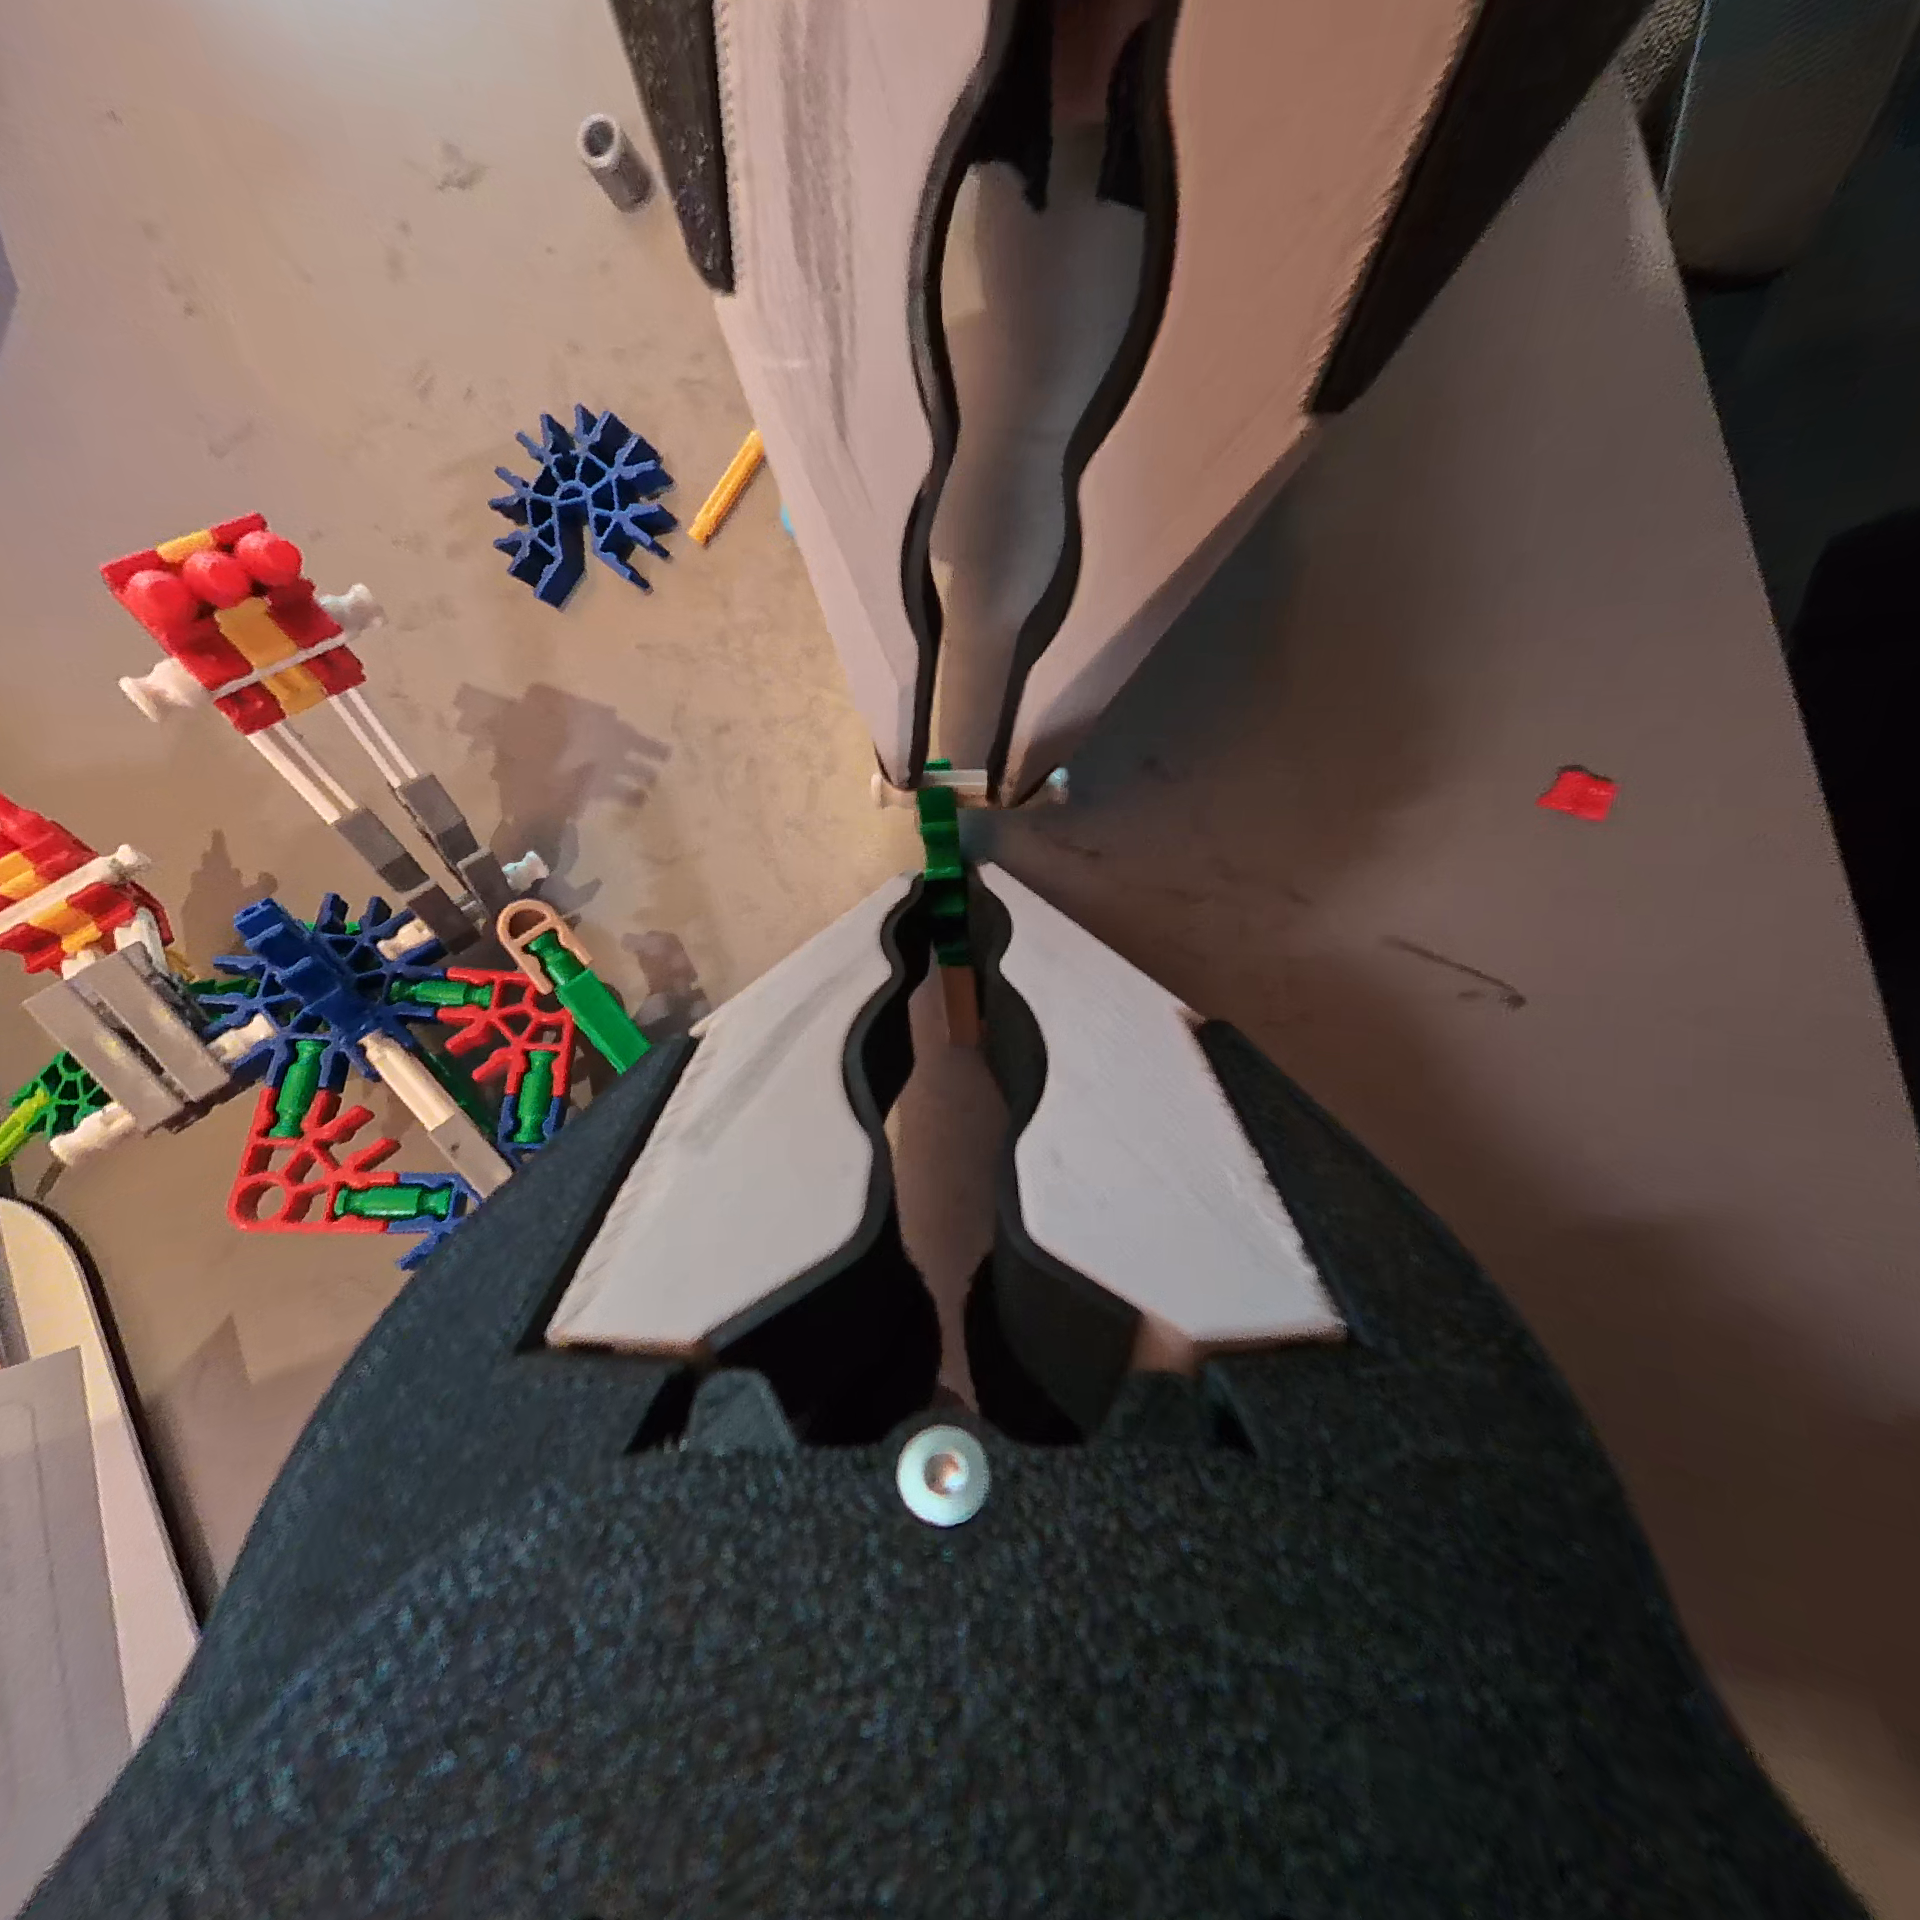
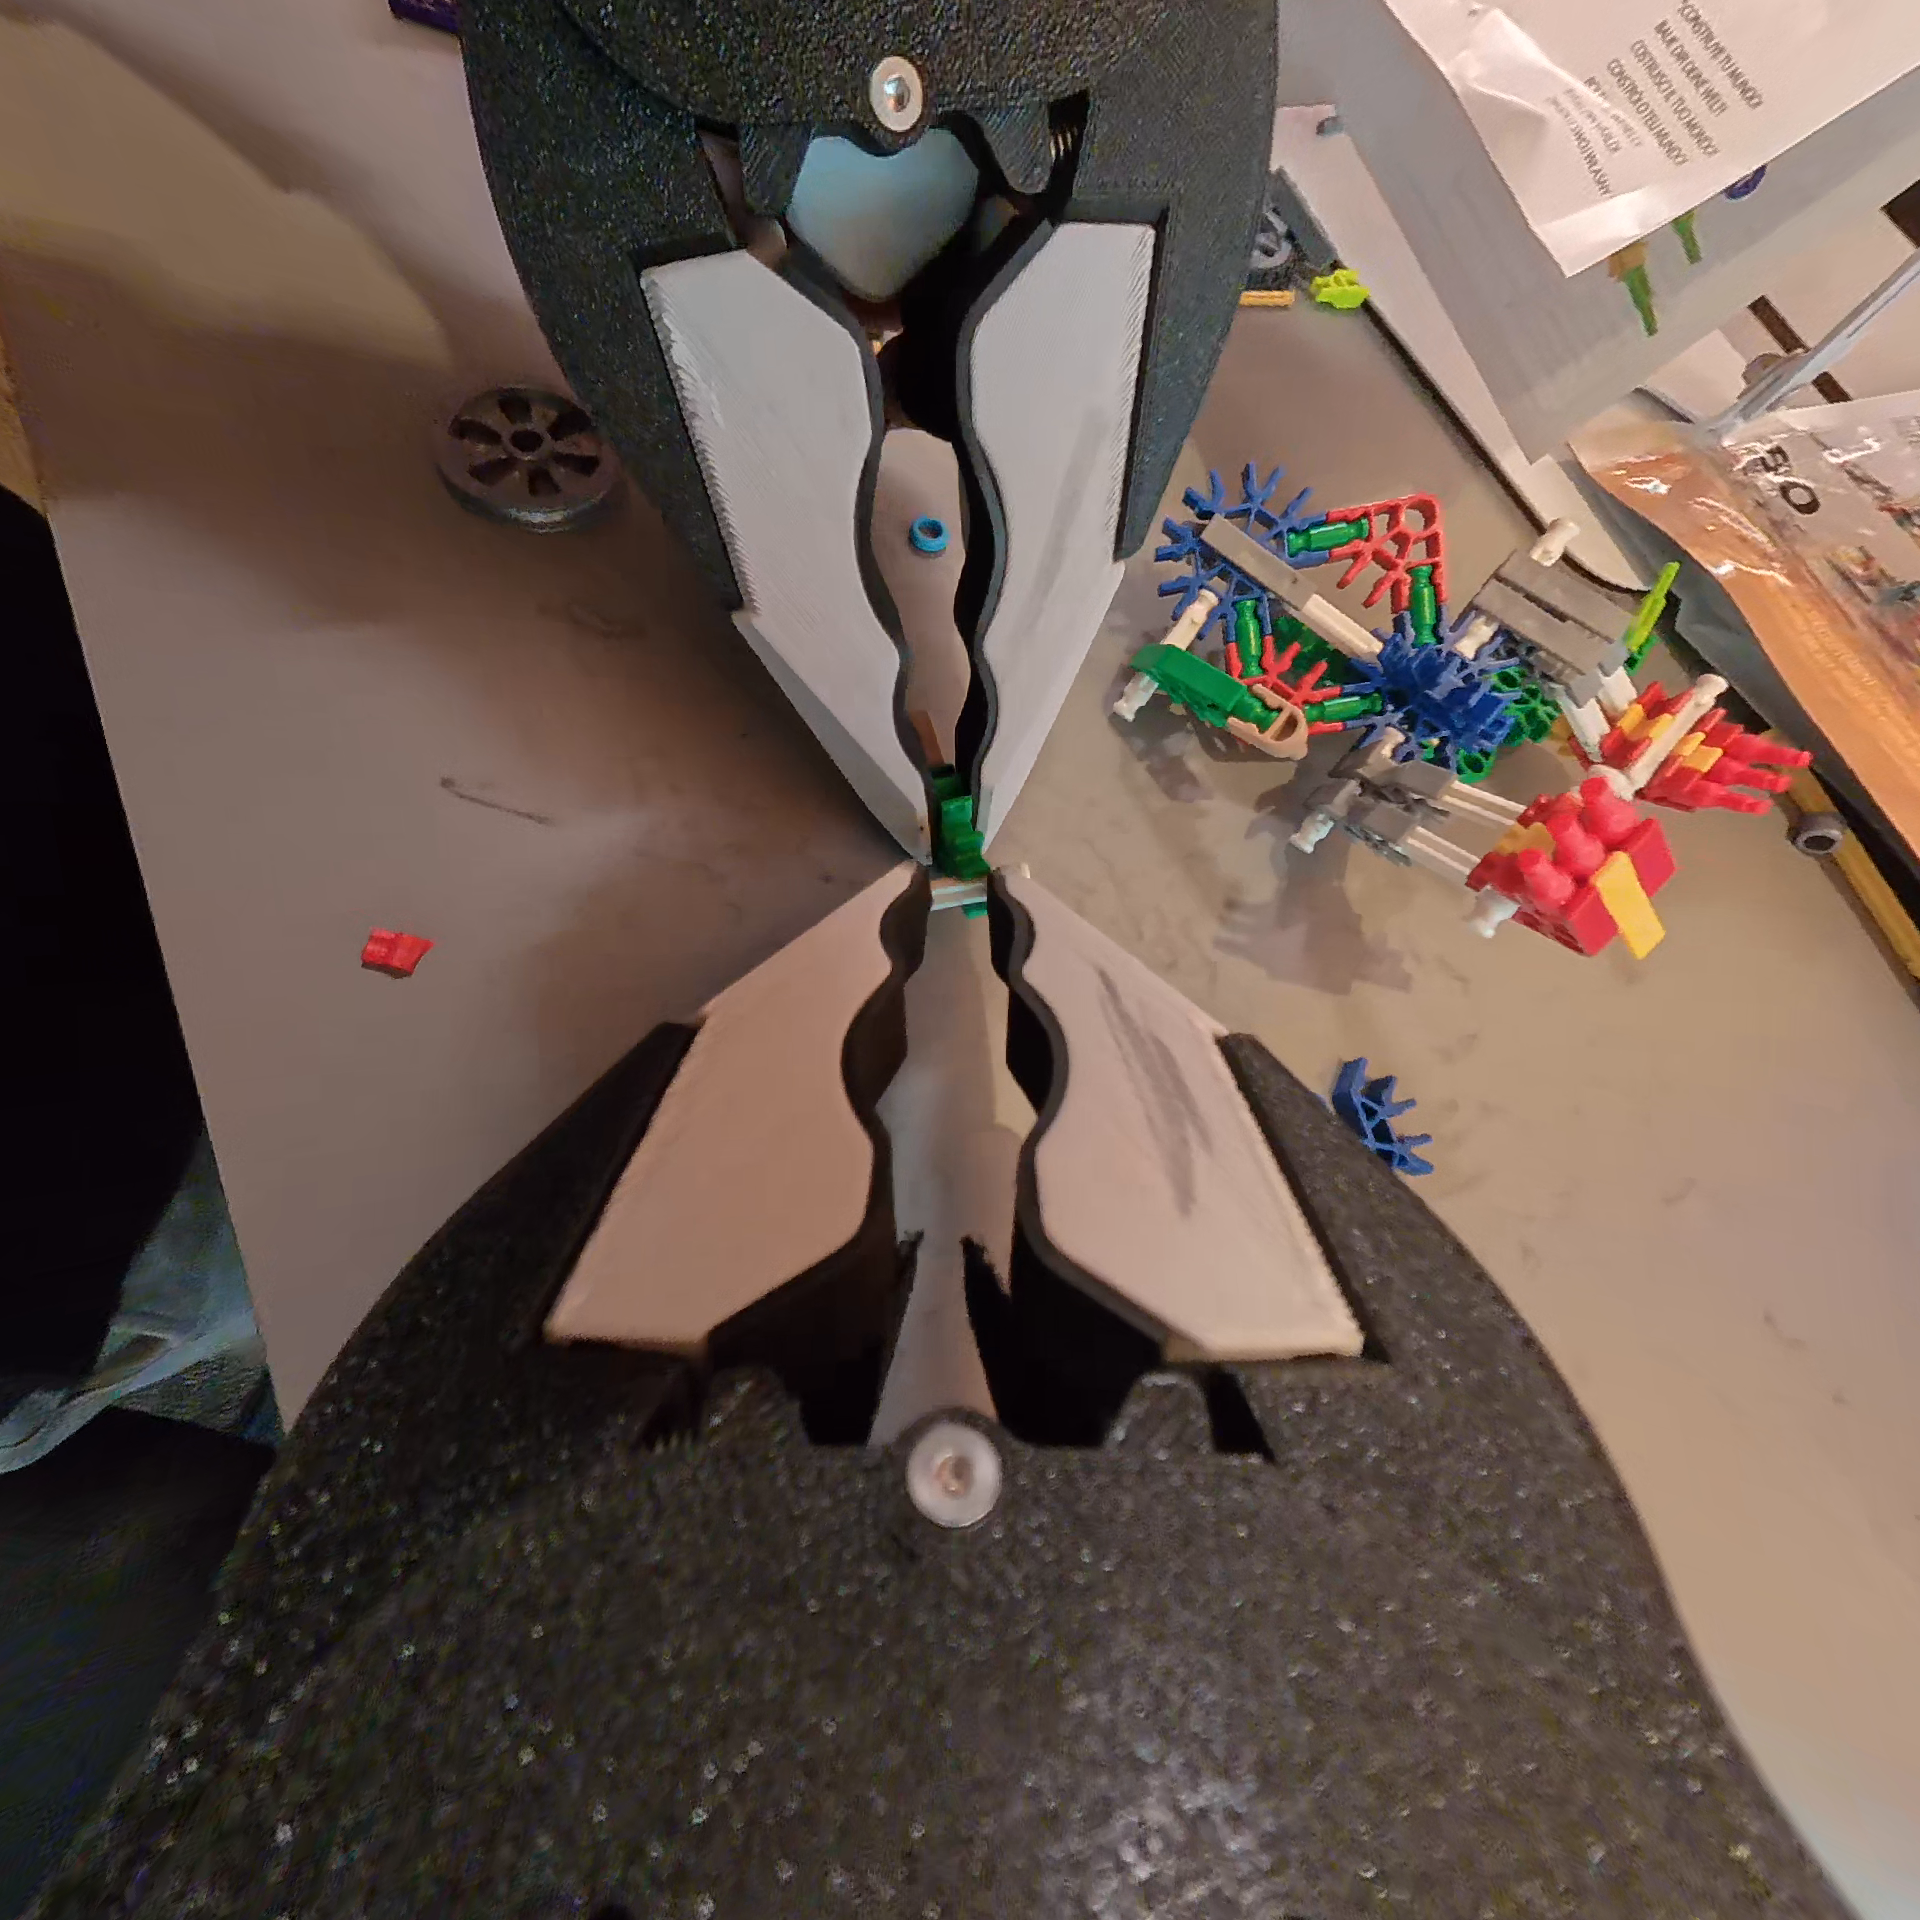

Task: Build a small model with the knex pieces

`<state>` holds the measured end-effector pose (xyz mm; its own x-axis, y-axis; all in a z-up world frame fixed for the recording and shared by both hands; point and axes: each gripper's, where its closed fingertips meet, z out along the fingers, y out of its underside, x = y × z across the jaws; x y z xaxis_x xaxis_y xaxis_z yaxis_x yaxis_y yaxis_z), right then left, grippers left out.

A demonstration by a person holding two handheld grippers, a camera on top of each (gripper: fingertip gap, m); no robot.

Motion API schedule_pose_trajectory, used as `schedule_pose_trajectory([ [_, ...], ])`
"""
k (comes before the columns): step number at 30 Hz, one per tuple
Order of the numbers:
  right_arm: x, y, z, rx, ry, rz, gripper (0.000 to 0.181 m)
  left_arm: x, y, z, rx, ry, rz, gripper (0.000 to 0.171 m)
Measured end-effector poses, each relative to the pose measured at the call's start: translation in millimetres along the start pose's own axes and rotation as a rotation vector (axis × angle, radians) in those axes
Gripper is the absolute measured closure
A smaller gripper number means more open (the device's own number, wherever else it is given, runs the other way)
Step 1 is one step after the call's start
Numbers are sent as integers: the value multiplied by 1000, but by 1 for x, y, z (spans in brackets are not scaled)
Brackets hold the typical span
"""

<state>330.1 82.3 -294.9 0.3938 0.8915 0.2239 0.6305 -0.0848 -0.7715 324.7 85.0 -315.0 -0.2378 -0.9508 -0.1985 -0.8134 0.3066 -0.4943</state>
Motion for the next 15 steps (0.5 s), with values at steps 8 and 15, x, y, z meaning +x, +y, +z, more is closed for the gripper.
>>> schedule_pose_trajectory([
  [8, -6, 8, 9, -57, -93, -40, 169, 10, -6, 2, 31, 53, 20, 167],
  [15, 0, -1, 1, 11, -103, 101, 168, 2, -4, 2, 34, 54, -43, 168],
])
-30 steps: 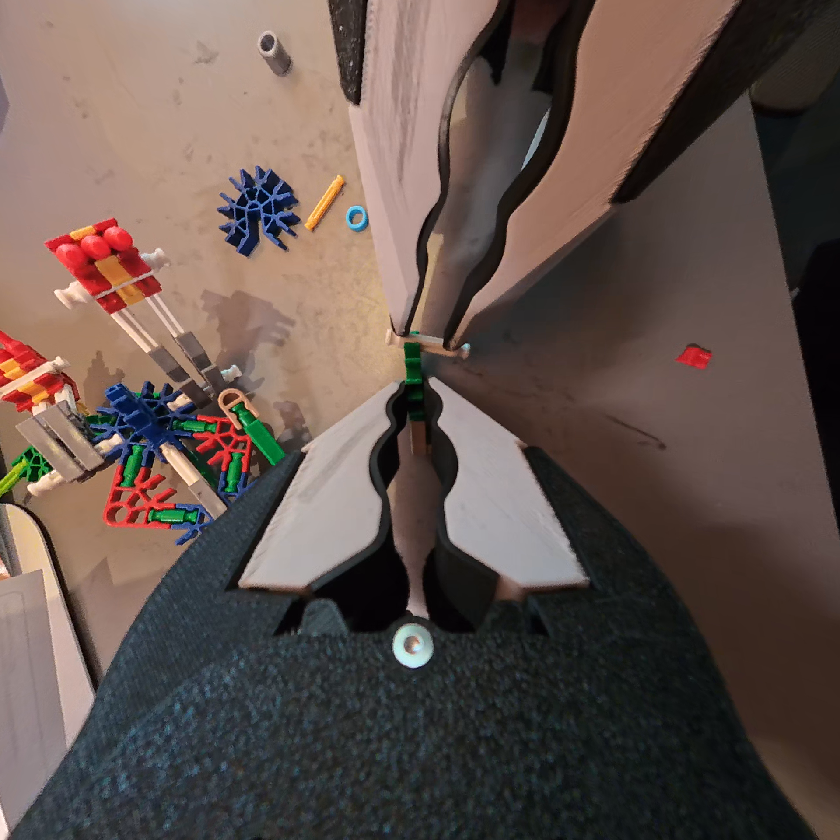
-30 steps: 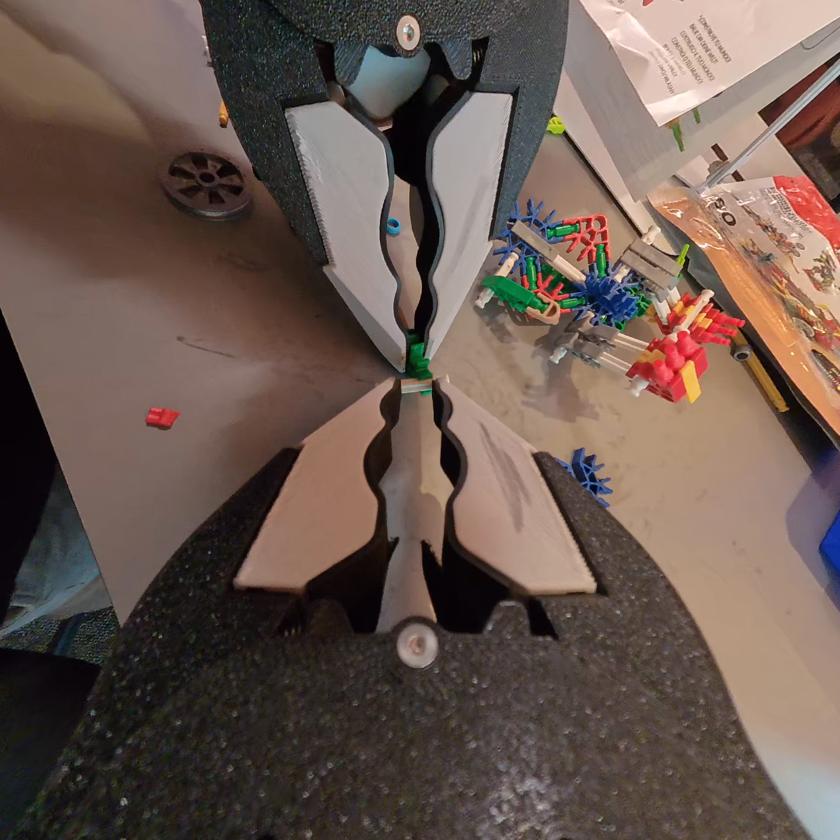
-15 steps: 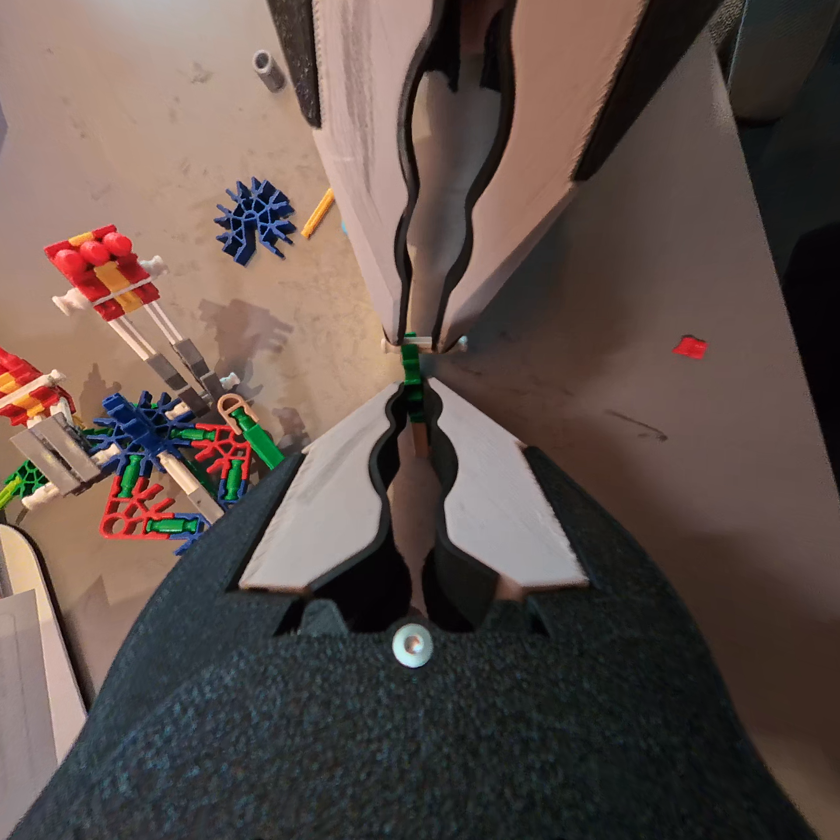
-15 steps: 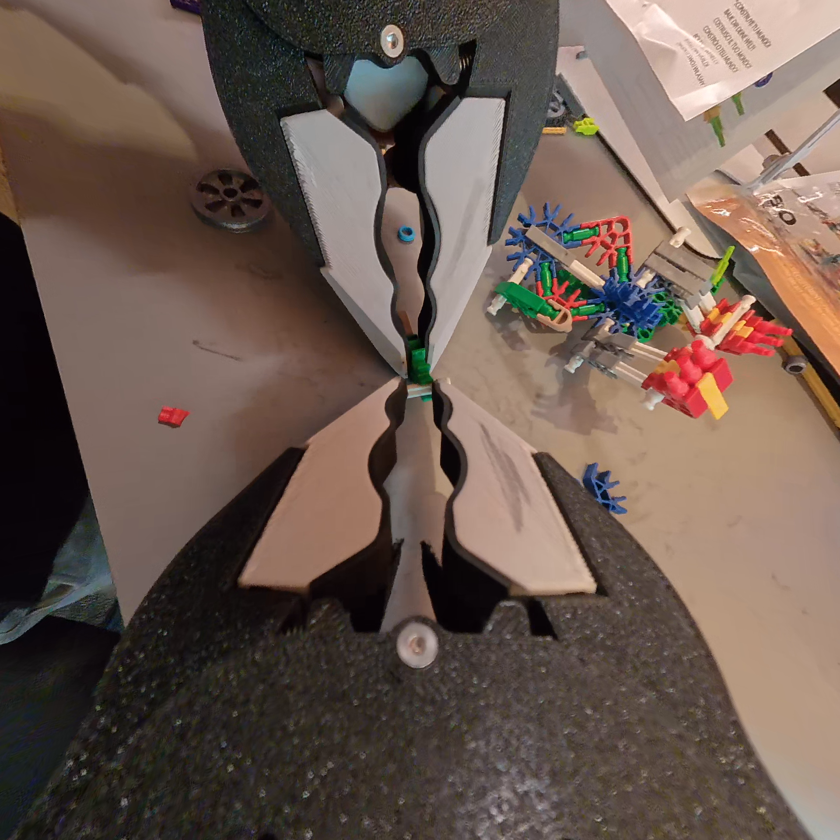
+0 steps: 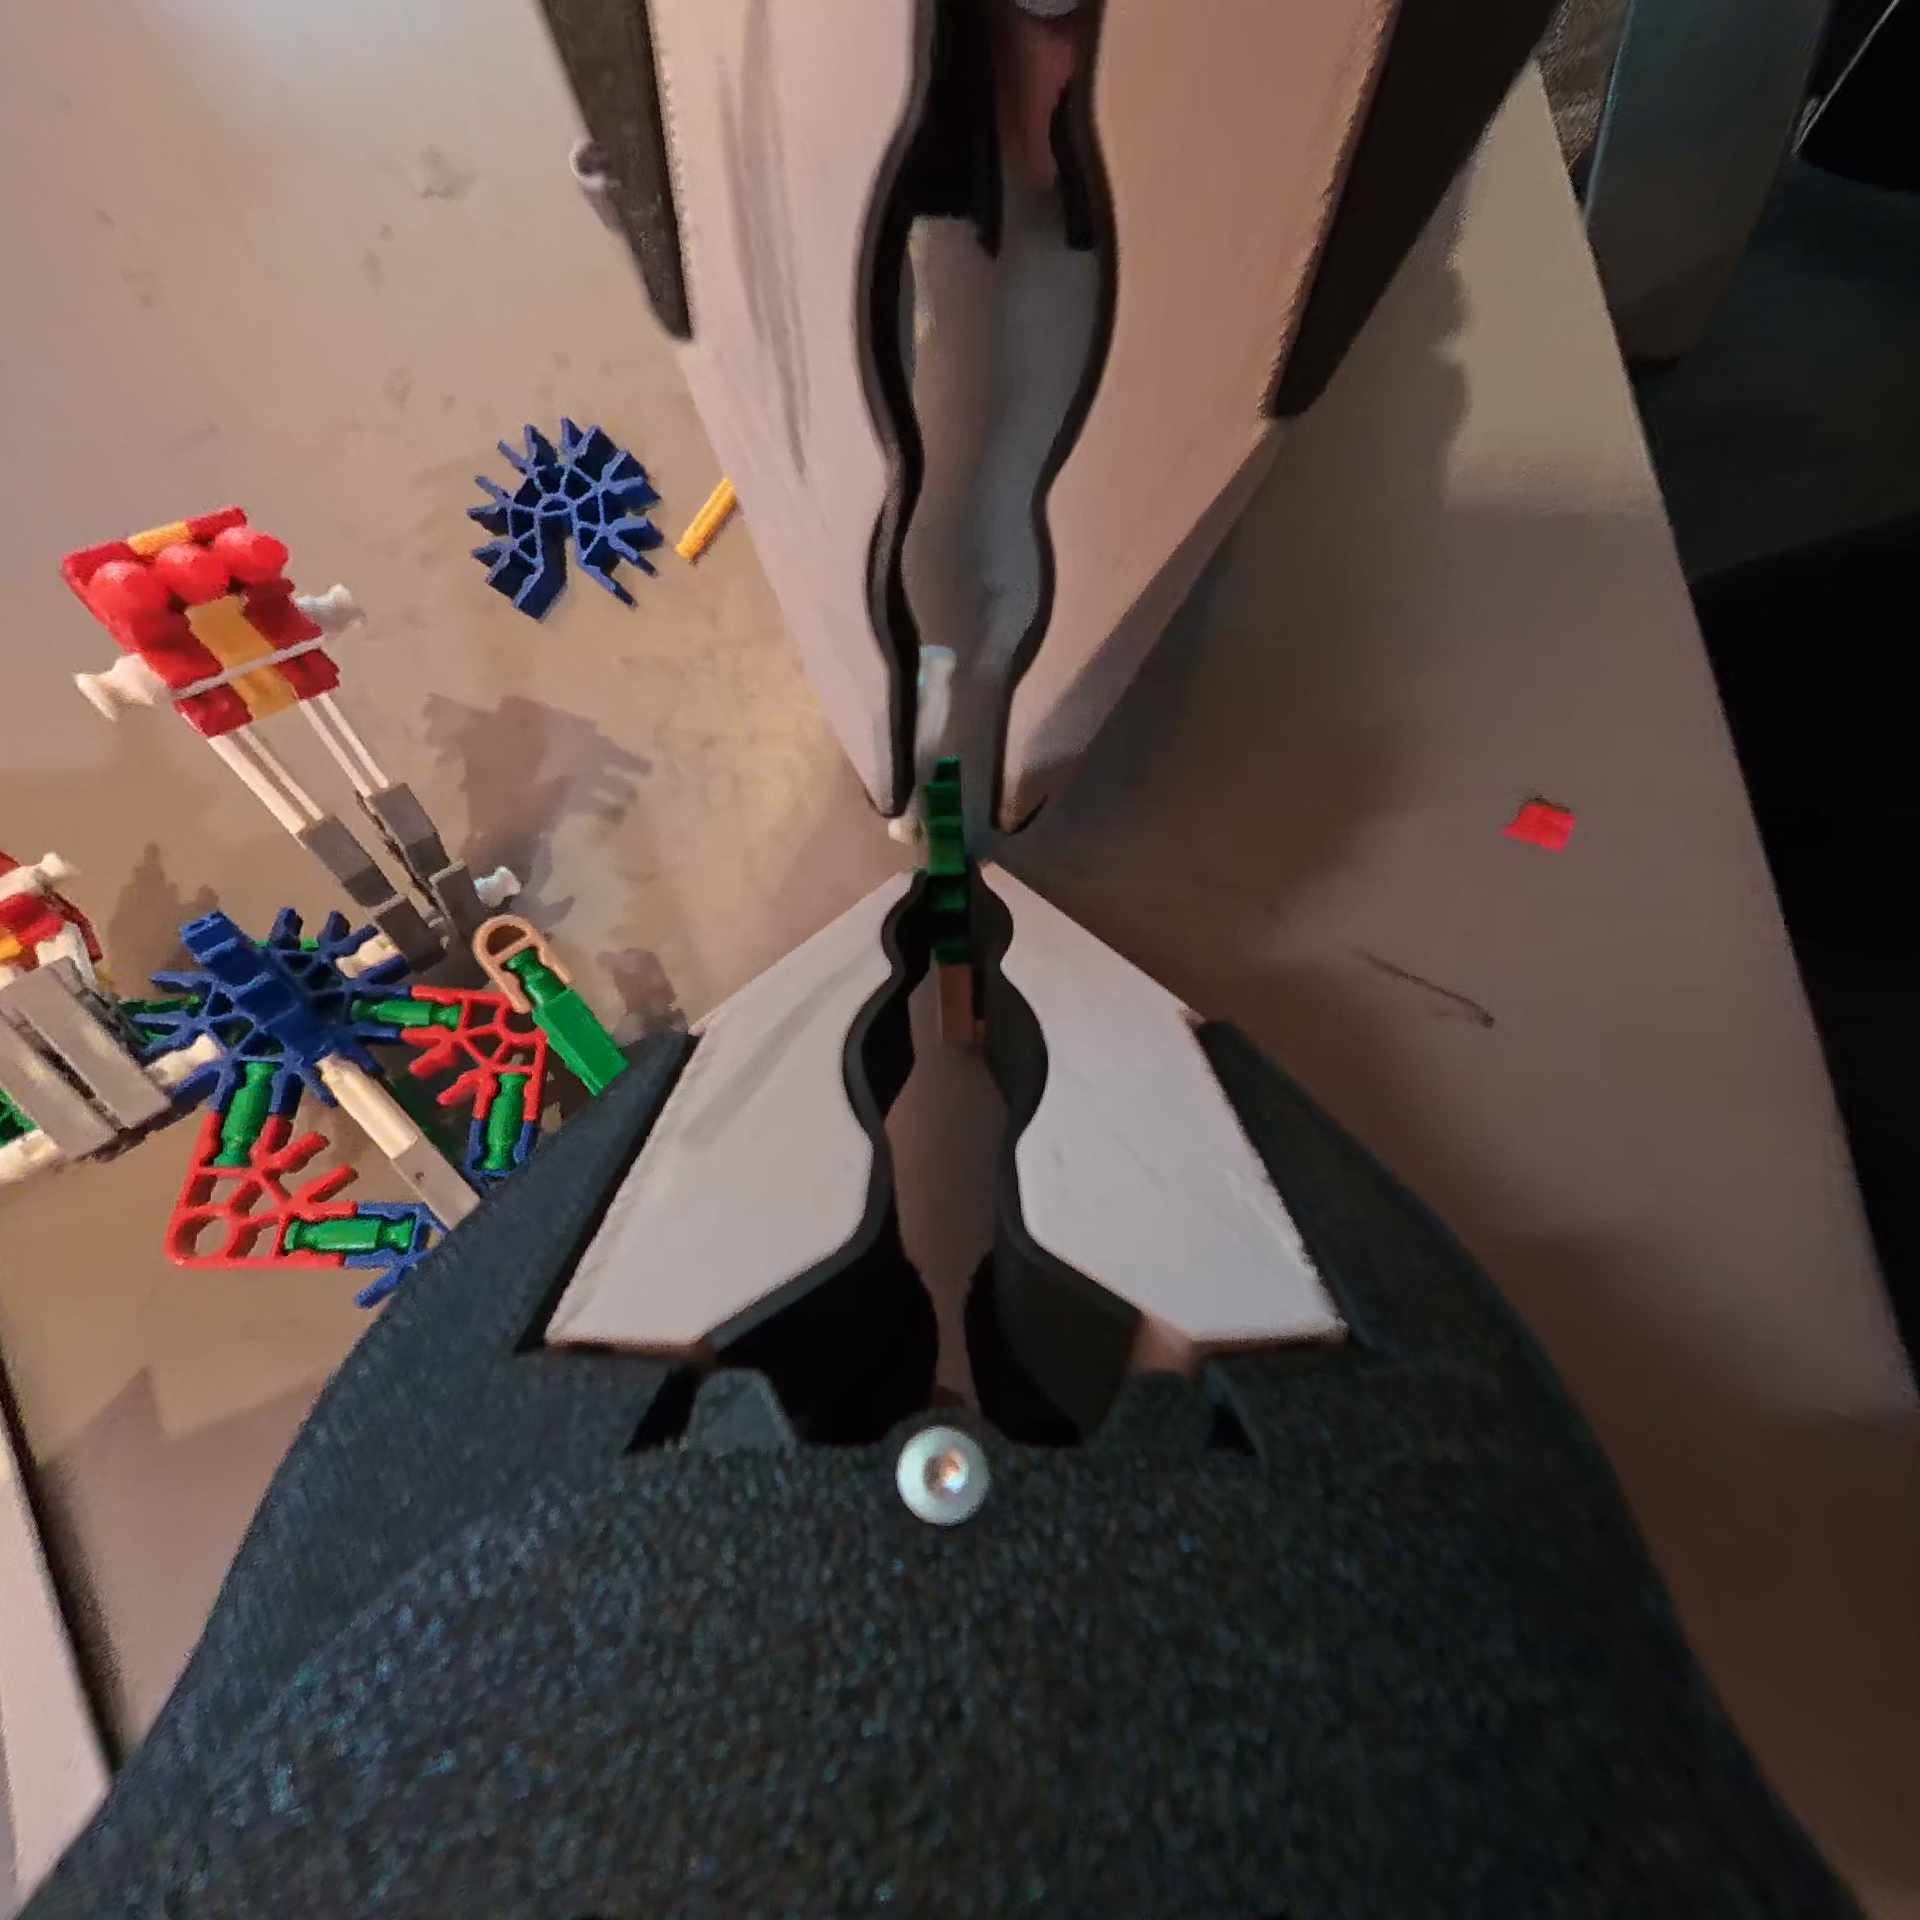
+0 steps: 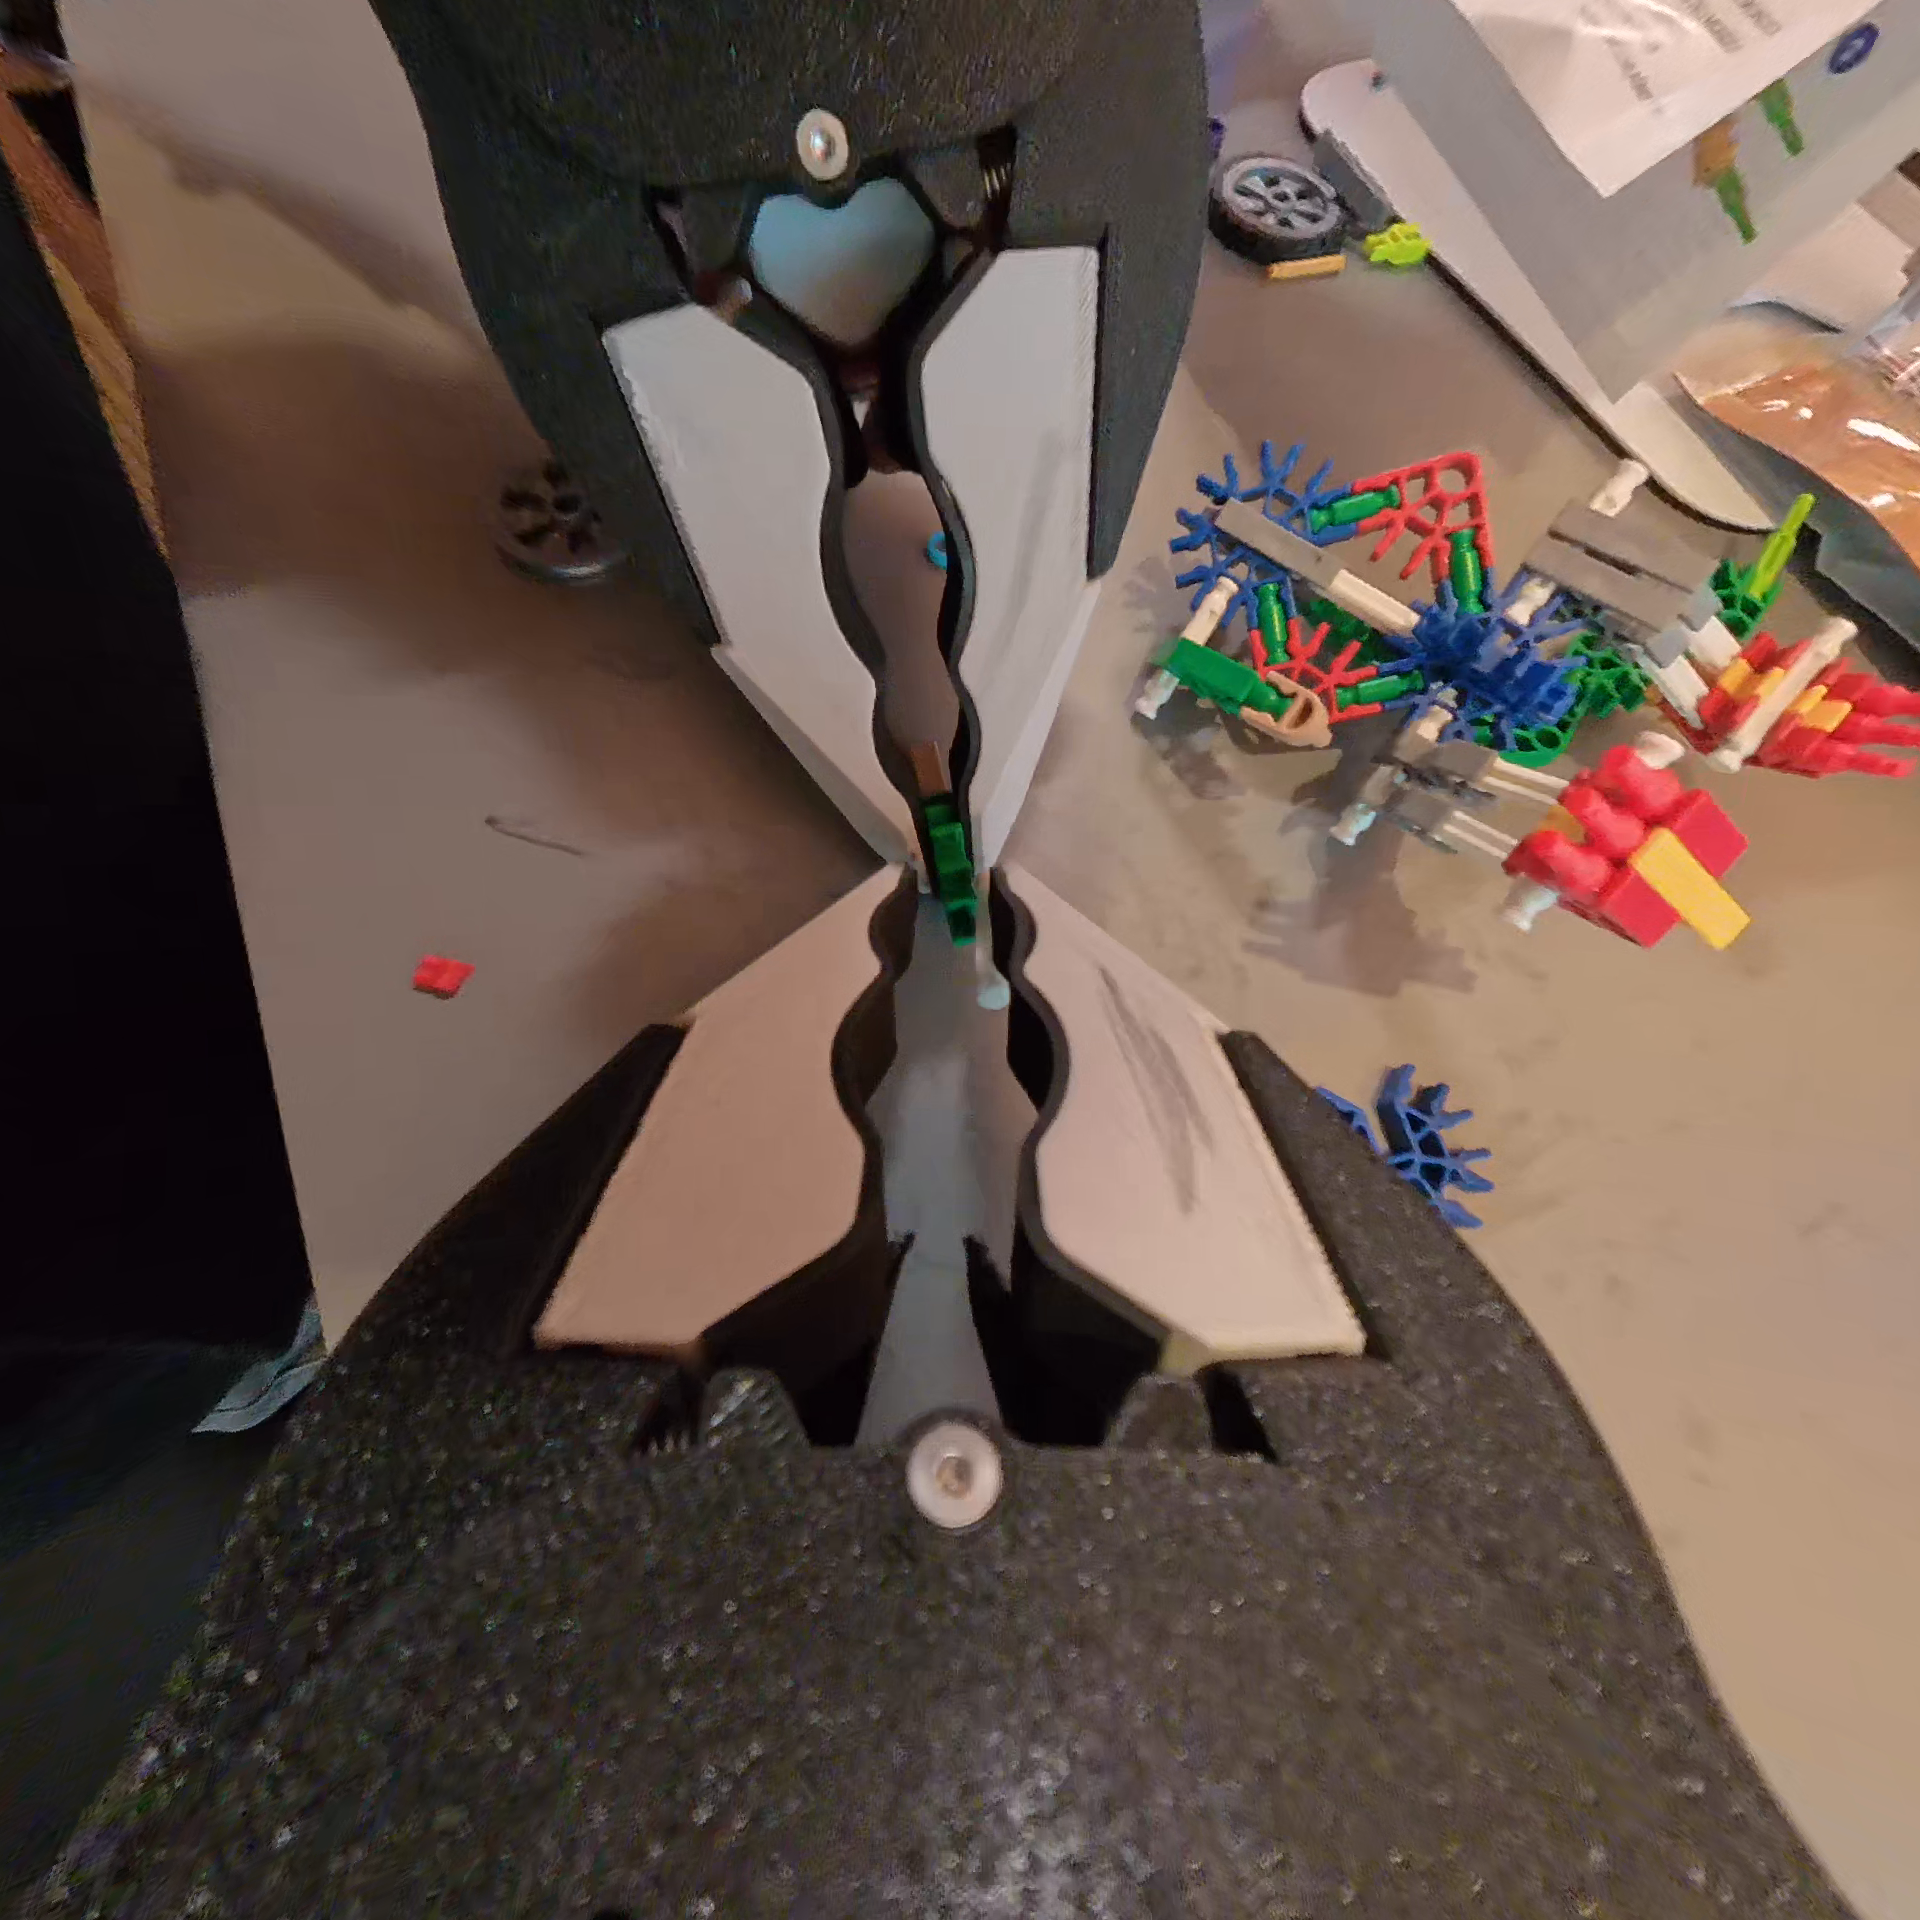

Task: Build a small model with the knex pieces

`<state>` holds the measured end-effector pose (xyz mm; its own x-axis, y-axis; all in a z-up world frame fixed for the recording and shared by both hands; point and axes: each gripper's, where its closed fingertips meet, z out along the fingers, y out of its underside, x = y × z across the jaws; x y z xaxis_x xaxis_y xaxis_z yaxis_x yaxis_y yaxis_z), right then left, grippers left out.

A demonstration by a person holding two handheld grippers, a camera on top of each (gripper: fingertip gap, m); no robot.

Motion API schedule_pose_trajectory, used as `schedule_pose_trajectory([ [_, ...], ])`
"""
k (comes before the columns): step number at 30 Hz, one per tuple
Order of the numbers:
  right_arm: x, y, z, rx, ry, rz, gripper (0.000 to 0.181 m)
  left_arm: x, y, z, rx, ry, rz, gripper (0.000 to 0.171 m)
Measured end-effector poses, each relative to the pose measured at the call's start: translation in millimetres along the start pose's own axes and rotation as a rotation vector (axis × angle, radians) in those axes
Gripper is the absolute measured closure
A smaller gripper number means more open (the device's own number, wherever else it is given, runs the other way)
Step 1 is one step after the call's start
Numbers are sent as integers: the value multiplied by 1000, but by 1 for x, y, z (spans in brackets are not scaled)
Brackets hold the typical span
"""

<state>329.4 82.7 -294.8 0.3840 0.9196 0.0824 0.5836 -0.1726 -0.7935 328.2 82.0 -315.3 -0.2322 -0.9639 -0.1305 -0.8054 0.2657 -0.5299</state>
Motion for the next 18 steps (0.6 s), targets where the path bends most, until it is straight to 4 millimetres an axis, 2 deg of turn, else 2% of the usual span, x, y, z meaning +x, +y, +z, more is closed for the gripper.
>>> schedule_pose_trajectory([
  [4, 0, 0, -6, 18, 17, 31, 166, -1, -1, 0, 13, -4, -17, 168],
  [8, 10, 2, -18, 37, 25, 127, 165, -1, -1, 1, 12, -14, -27, 168],
  [10, 15, 10, -22, 8, 35, 144, 165, -1, -1, 1, 13, -14, -30, 168],
  [14, 20, 26, -17, -93, 47, 148, 162, -1, 0, 0, -14, -19, -34, 167],
  [18, 36, 27, -17, -131, 131, 156, 159, -3, 2, -1, -30, -34, -70, 168],
])
